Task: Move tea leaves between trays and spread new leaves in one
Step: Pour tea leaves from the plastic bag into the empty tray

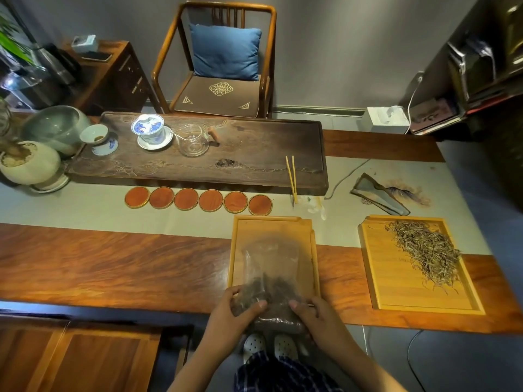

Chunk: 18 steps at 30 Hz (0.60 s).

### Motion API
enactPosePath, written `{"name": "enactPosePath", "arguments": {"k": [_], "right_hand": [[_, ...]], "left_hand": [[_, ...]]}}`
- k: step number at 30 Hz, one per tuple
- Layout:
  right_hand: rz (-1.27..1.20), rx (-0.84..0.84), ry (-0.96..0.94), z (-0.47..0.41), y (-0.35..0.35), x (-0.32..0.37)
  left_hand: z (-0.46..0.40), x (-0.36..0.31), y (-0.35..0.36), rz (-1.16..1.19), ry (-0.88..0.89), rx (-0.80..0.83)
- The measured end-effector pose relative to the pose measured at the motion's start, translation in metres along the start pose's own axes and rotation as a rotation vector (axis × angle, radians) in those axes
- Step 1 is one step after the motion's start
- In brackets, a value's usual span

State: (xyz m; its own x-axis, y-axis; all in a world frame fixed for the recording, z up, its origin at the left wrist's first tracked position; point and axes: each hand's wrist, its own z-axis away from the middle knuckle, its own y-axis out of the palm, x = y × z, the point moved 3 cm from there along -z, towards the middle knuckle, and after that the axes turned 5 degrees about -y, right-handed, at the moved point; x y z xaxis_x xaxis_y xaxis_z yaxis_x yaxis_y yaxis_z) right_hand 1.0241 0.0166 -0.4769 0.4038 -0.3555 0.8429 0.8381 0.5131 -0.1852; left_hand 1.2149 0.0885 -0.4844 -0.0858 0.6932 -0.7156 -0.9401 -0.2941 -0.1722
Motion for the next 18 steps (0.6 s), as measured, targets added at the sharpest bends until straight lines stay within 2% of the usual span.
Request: {"name": "enactPosePath", "arguments": {"k": [6, 18], "right_hand": [[-0.066, -0.090, -0.046, -0.005, -0.004, 0.011], [-0.100, -0.078, -0.120, -0.009, -0.012, 0.035]], "left_hand": [[0.000, -0.012, -0.004, 0.131, 0.036, -0.016], [0.000, -0.033, -0.013, 0.103, 0.170, -0.031]]}}
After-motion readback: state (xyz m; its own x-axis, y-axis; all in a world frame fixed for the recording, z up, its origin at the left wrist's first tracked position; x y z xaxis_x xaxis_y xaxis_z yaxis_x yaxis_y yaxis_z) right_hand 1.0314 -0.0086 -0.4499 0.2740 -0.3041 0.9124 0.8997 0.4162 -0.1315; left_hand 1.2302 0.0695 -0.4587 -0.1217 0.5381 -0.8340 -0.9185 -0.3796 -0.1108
